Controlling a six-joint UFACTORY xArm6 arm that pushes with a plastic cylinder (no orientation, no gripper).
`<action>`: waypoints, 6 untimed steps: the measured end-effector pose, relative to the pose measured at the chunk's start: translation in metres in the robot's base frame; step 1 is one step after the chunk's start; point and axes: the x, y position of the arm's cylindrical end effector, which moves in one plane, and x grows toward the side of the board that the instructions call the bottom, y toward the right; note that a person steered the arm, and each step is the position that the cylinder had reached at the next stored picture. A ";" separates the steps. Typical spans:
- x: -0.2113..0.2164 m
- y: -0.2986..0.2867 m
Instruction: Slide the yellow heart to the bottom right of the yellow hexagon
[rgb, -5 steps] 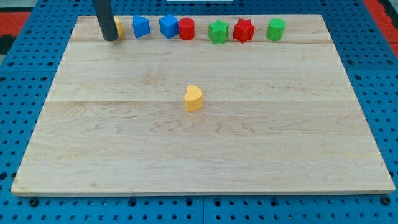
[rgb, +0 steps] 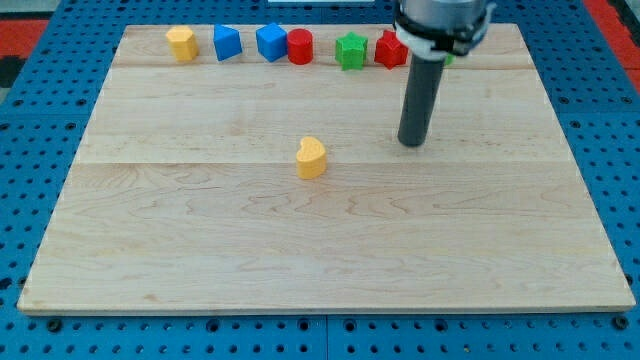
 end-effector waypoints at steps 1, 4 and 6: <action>0.027 -0.025; 0.015 -0.171; -0.028 -0.218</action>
